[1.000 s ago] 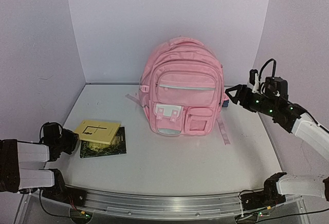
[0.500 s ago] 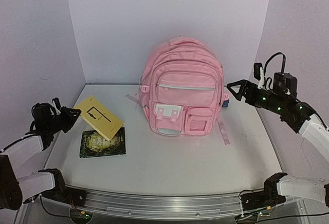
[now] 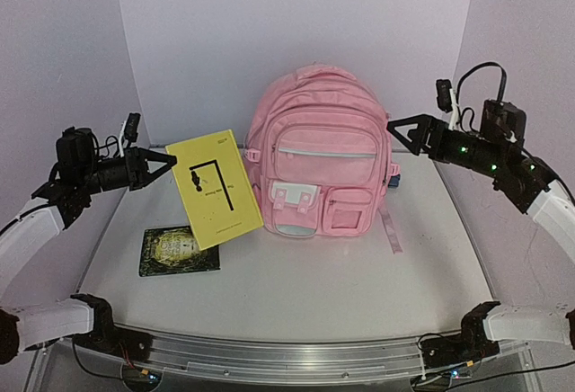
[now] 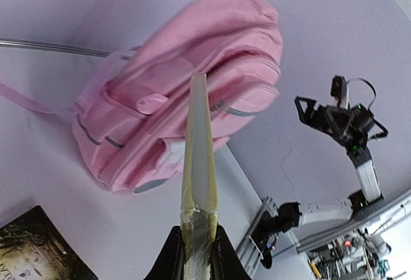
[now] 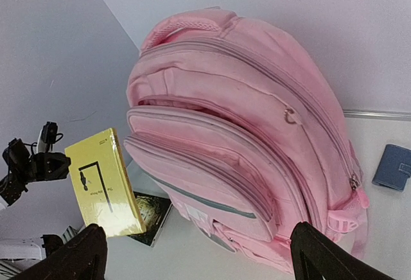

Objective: Pack the student bag
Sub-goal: Pick up the book from the center of the board.

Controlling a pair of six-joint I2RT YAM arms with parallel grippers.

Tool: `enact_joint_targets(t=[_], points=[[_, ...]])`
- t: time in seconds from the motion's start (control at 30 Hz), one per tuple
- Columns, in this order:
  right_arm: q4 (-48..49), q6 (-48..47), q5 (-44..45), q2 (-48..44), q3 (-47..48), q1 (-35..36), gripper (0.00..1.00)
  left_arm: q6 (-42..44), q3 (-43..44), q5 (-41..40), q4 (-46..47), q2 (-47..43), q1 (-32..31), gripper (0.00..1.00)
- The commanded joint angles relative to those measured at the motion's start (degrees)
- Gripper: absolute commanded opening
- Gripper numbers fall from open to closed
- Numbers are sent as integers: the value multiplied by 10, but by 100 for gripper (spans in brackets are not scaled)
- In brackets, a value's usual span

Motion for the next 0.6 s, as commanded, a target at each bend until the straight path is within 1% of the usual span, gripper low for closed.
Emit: enact_joint_targets(t=[0.0, 0.13, 0.2, 0.33, 0.47, 0.57], points=[[25, 5, -19, 36, 65, 60, 98, 33, 102, 77, -1, 17, -62, 0], [32, 25, -36, 97, 107, 122, 98, 45, 148, 113, -16, 48, -113, 0], [40, 34, -60, 123, 121, 146, 97, 50, 166, 116, -19, 66, -138, 0], [75, 62, -107, 157, 129, 171, 96, 65, 200, 110, -14, 109, -195, 0], [111, 91, -147, 176, 111, 176, 93, 49, 213, 110, 45, 143, -234, 0], [111, 93, -142, 181, 98, 176, 91, 37, 219, 116, 84, 162, -249, 0]])
